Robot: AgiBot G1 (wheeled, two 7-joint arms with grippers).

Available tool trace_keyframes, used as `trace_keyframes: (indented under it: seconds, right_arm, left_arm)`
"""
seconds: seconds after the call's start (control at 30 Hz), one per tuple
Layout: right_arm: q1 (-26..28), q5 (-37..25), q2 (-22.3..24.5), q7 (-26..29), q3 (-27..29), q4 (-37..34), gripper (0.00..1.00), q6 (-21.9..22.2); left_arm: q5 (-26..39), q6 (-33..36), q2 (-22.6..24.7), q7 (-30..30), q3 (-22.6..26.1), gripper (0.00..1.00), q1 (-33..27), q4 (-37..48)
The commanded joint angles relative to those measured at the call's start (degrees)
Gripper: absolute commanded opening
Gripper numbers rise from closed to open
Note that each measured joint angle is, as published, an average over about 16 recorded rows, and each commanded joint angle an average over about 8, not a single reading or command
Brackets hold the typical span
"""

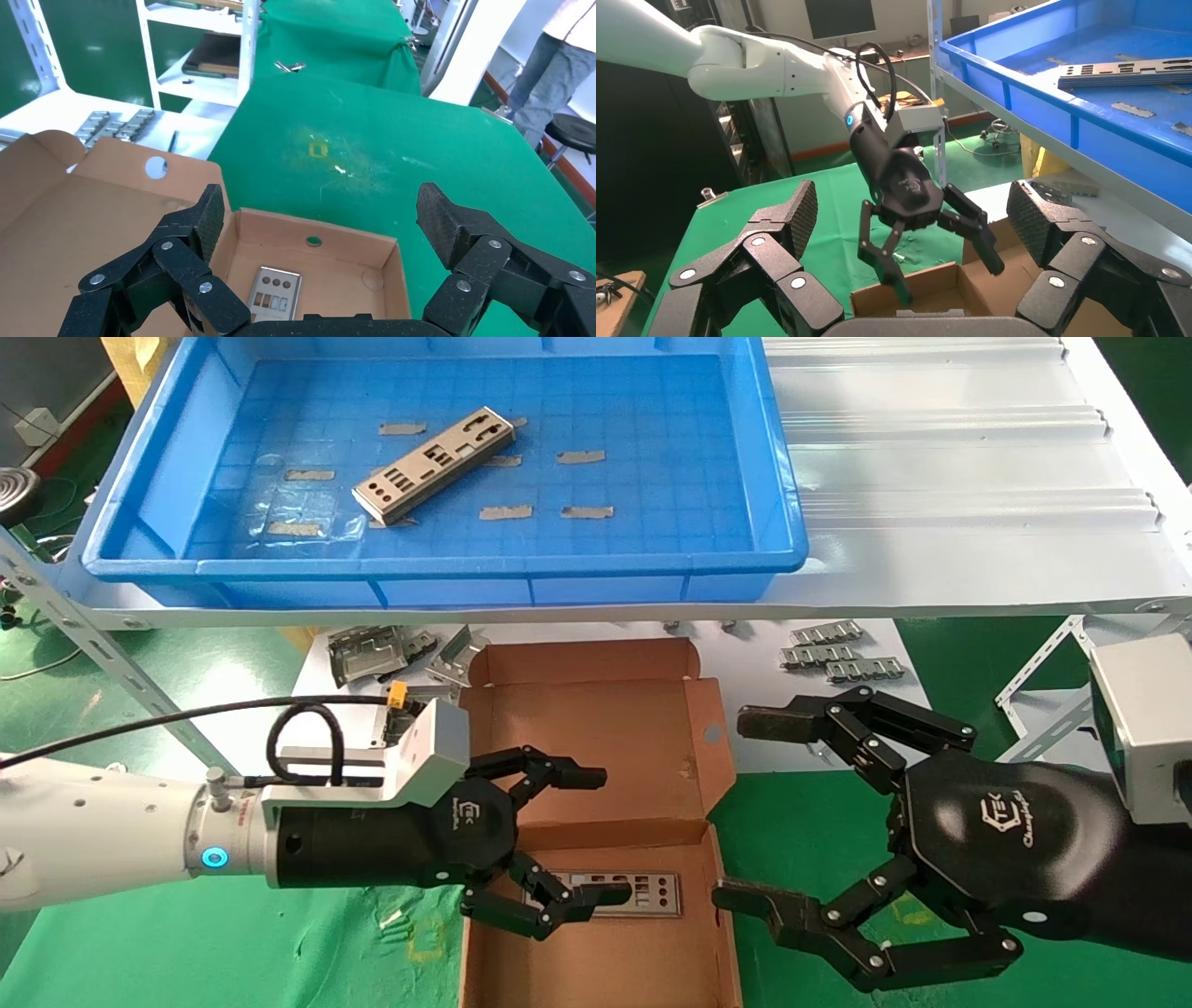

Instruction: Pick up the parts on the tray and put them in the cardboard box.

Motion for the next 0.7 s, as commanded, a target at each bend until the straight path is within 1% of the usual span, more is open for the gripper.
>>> trace_keyframes:
  seconds: [0.03,0.7]
  right_arm:
    - [0.00,0.00,0.00,0.00,0.00,0.00,1.00,0.00]
    - [0.00,0.00,0.00,0.00,0.00,0.00,1.00,0.00]
  left_arm:
    - [-0.66,0.03,-1.06,-0.70,-0.82,1.00,0.71,-1.58]
    - [-7.29,0.34,-11.60,-7.70,-9.00,1.00,7.77,-17.34]
